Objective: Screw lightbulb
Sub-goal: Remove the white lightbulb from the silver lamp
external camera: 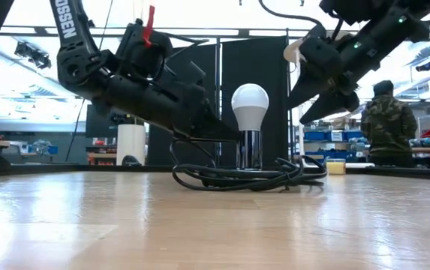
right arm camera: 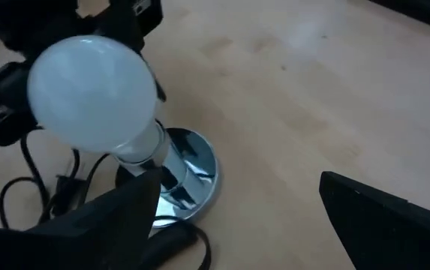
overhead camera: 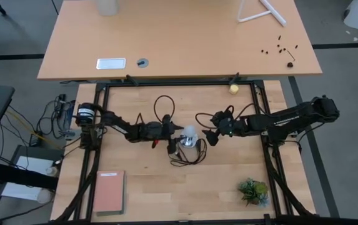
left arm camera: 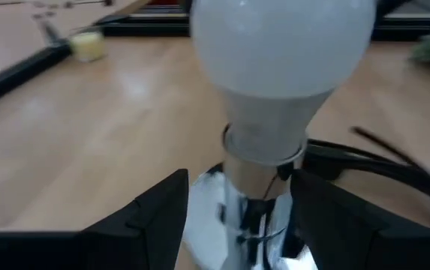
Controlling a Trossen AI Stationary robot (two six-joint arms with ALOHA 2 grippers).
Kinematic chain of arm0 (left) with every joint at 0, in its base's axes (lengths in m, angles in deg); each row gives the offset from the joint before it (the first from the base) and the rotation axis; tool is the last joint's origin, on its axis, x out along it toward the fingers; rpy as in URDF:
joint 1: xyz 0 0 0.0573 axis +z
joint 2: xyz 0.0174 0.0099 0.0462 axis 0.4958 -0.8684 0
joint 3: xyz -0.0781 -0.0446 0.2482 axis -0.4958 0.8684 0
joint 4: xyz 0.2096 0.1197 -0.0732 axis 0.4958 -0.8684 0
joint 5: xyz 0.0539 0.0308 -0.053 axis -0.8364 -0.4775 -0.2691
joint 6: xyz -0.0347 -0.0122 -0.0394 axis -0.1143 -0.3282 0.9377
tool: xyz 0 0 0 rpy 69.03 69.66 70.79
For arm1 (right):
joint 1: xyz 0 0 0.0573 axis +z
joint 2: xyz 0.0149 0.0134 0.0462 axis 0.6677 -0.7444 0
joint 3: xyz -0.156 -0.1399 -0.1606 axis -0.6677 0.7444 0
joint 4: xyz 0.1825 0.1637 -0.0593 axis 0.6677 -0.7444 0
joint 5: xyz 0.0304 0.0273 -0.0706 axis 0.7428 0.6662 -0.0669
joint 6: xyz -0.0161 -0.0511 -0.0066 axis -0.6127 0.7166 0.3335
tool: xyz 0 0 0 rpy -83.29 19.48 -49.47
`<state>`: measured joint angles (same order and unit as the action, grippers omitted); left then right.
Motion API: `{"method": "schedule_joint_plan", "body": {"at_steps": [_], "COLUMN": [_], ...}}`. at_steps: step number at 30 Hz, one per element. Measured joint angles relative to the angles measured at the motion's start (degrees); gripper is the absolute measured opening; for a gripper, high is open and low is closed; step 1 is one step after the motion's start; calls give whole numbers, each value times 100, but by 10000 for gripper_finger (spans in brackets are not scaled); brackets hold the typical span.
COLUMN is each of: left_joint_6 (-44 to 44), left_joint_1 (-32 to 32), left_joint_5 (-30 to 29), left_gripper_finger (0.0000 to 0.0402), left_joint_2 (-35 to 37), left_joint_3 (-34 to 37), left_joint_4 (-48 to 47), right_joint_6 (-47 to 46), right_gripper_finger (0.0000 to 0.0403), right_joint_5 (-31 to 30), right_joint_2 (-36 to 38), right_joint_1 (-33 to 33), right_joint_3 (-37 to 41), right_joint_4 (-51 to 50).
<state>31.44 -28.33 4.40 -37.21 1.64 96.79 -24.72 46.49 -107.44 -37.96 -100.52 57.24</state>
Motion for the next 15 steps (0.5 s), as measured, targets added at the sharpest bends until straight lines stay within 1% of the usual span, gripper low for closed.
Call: {"method": "schedule_joint_plan", "body": {"at_steps": [4, 5, 8, 10, 12, 15], "left_joint_6": [25, 57, 159, 156, 156, 4], "left_joint_1": [189, 207, 205, 201, 205, 231], "left_joint_5": [-24, 101, 755, 1022, 1025, 805], "left_gripper_finger": [239, 239, 239, 239, 239, 239], "left_joint_2": [0, 0, 0, 0, 0, 0], "left_joint_3": [0, 0, 0, 2, 2, -92], "left_joint_4": [27, 24, 26, 24, 22, -98], "right_joint_6": [15, 15, 30, 100, 181, 290], "right_gripper_finger": [373, 373, 373, 373, 373, 373], "right_joint_5": [12, 40, 77, 95, 98, 95], "right_joint_2": [0, 0, 0, 0, 0, 0], "right_joint_1": [-103, -101, -12, 51, 93, 124], "right_joint_3": [-38, -88, -260, -390, -516, -683], "right_joint_4": [-44, -106, -300, -449, -490, -517]}}
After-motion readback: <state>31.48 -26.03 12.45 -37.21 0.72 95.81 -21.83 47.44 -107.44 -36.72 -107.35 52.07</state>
